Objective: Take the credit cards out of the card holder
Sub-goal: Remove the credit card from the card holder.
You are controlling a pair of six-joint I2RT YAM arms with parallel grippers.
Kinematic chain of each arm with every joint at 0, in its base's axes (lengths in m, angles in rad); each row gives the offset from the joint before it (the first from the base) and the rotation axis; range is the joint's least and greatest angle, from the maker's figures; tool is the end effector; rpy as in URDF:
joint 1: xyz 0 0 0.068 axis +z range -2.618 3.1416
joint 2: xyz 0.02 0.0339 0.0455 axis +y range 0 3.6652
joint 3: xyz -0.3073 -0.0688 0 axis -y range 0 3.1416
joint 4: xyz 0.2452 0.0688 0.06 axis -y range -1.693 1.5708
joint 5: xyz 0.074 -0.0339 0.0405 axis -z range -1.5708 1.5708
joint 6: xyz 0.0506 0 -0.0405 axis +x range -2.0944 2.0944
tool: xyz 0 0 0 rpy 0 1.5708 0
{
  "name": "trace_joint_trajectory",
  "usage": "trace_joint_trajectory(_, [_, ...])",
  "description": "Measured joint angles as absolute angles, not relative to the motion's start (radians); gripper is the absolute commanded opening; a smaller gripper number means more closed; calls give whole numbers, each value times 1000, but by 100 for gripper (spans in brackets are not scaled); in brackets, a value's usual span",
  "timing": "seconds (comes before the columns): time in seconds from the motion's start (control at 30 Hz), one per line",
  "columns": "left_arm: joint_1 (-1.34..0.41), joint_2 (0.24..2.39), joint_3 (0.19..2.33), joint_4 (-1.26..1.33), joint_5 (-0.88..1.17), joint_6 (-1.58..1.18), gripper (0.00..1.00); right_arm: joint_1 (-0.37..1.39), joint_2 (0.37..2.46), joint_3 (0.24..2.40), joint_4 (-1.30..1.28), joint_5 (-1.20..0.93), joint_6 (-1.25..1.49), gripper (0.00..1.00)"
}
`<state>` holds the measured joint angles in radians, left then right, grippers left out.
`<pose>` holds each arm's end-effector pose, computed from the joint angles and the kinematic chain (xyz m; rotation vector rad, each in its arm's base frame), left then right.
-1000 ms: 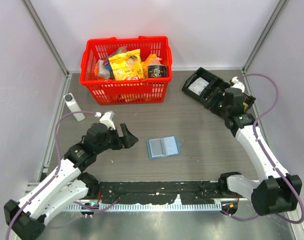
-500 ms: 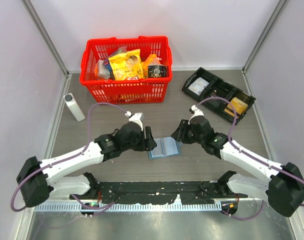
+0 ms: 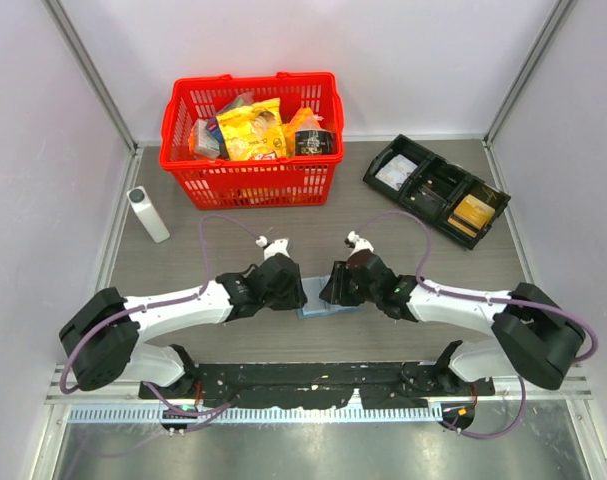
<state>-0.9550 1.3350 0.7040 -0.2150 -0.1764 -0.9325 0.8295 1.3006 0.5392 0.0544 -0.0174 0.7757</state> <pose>0.1596 -0.2101 0.2234 -0.0558 2.5059 -0.6391 0.1692 0.1862 0.2030 -0.0751 2.4275 0.8197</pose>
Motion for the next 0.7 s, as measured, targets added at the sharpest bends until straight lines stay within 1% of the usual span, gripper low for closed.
trace_joint_trajectory(0.2, [-955, 1360, 642, -181, -184, -966, 39, 861, 1393, 539, 91, 1, 788, 41])
trace_joint_trajectory(0.43, [-955, 1376, 589, -138, -184, -1015, 36, 899, 1421, 545, 107, 52, 793, 45])
trace_joint_trajectory(0.63, [-956, 1367, 551, -64, -184, -1063, 36, 962, 1436, 594, 44, 140, 775, 50])
trace_joint_trajectory(0.7, [-957, 1361, 536, -41, -187, -1076, 34, 982, 1438, 617, 2, 176, 763, 51])
